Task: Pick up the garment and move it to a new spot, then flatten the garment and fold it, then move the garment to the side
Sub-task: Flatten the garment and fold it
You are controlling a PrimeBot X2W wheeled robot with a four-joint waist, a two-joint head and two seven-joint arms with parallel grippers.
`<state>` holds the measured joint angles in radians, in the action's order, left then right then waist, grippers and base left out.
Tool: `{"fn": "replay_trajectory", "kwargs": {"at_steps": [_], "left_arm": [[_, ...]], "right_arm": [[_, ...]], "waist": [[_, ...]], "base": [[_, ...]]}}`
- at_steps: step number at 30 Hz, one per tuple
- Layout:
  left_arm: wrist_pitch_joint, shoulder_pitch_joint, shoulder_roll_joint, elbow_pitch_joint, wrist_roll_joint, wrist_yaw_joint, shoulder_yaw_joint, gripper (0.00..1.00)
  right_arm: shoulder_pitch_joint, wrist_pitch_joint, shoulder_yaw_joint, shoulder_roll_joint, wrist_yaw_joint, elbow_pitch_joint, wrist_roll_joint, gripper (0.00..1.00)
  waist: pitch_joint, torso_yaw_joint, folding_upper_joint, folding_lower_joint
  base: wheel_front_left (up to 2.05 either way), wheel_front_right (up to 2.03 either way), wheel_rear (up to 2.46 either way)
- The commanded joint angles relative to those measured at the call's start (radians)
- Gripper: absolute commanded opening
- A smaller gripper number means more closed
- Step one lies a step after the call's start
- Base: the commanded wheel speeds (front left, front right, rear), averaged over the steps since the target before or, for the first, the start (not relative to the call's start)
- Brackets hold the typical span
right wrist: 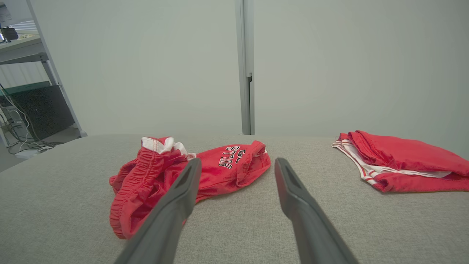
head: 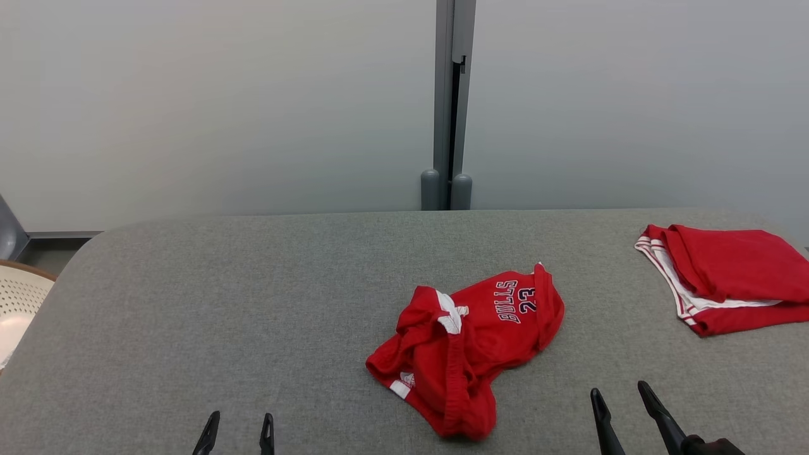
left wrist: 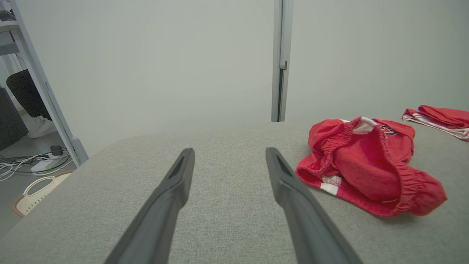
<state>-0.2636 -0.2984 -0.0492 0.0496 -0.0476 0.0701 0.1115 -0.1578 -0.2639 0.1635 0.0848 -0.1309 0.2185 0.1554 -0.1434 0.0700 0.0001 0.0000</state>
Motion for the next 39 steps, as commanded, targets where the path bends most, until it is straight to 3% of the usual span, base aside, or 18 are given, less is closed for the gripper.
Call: {"fn": "replay_trajectory", "kwargs": {"at_steps": [1, 13, 17, 20, 25, 32, 39], "left_arm": [[-0.001, 0.013, -0.003, 0.003, 0.006, -0.005, -0.002, 1.0], [-0.001, 0.019, -0.003, 0.025, 0.017, -0.009, 0.017, 1.0], [-0.001, 0.085, -0.002, 0.04, -0.052, -0.061, 0.067, 1.0], [-0.001, 0.157, -0.003, 0.083, -0.163, -0.114, 0.146, 1.0], [0.095, 0.317, -0.002, 0.145, -0.452, -0.166, 0.302, 1.0], [0.246, 0.464, -0.004, 0.195, -0.728, -0.163, 0.424, 1.0], [0.288, 0.544, -0.003, 0.238, -0.812, -0.143, 0.433, 1.0]], "right_arm": [[-0.001, -0.001, -0.005, 0.0, 0.0, 0.0, -0.002, 1.0], [0.0, -0.001, -0.008, -0.001, 0.0, 0.013, 0.006, 1.0], [0.01, -0.001, -0.011, 0.002, 0.0, 0.015, 0.0, 1.0], [0.023, -0.001, -0.009, 0.007, 0.0, 0.016, -0.006, 1.0], [0.057, -0.001, 0.007, 0.015, 0.0, 0.012, -0.011, 1.0], [0.101, -0.001, 0.024, 0.023, 0.0, 0.014, -0.012, 1.0], [0.141, -0.001, 0.023, 0.017, 0.0, 0.005, -0.021, 1.0]], "waist": [[0.0, 0.001, -0.0001, 0.0], [0.004, 0.002, -0.0001, 0.0], [0.029, 0.003, -0.0001, 0.0], [0.057, -0.002, -0.0001, 0.0], [0.112, -0.026, -0.0001, 0.0], [0.182, -0.077, -0.0001, 0.0], [0.255, -0.113, -0.0001, 0.0]], "base": [[0.0, 0.0, 0.0], [0.0, 0.0, 0.0], [0.0, 0.0, 0.0], [0.0, 0.0, 0.0], [0.0, 0.0, 0.0], [0.0, 0.0, 0.0], [0.0, 0.0, 0.0]]}}
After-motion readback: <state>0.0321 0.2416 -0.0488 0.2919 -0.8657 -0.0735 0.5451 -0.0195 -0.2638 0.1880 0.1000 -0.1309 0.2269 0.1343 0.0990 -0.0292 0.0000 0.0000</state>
